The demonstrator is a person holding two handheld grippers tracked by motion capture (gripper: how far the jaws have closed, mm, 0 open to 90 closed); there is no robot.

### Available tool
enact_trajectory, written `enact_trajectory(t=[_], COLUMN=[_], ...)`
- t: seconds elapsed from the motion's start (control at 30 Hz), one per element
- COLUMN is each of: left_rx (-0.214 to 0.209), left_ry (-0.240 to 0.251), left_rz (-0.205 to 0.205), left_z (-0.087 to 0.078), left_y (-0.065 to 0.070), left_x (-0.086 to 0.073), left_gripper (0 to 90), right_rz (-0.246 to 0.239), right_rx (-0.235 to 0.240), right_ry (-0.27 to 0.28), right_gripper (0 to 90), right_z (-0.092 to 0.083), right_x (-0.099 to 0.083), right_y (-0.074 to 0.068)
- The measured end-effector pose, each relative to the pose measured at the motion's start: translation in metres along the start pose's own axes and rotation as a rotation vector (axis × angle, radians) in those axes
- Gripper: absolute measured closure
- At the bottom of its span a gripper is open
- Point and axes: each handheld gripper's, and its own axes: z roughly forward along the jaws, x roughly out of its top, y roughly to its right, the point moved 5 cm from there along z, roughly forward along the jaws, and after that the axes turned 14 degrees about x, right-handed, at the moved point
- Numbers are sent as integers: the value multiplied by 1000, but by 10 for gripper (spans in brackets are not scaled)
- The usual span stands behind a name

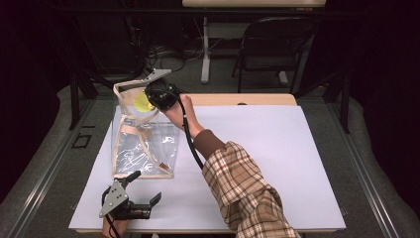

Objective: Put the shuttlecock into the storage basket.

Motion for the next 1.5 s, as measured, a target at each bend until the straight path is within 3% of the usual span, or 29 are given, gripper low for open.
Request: enact_trajectory(t=[0.5, 0.8, 0.83, 0.87, 1.07, 1.1, 1.33, 1.5], left_rx=[0, 0, 1, 0, 1, 2, -2, -5], left_ry=[2, 2, 2, 1, 0, -1, -3, -5], left_rz=[-1, -5, -5, -5, -2, -1, 3, 1], left_z=[0, -1, 0, 0, 1, 1, 3, 4], left_y=[0, 0, 0, 0, 1, 0, 1, 2], left_x=[0, 0, 0, 0, 0, 0, 1, 1], left_gripper=[3, 3, 3, 3, 3, 3, 3, 3], right_rz=[5, 20, 22, 23, 46, 54, 66, 71], right_rx=[-3, -3, 2, 12, 48, 52, 69, 85], right_ry=[-37, -7, -5, -10, -20, -18, -38, -34], right_gripper=[874, 609, 588, 505, 380, 311, 156, 116], right_z=[10, 0, -3, -8, -22, -27, -43, -56], right_x=[-5, -1, 0, 0, -2, -4, -16, -22], right_y=[1, 1, 1, 2, 6, 8, 15, 18])
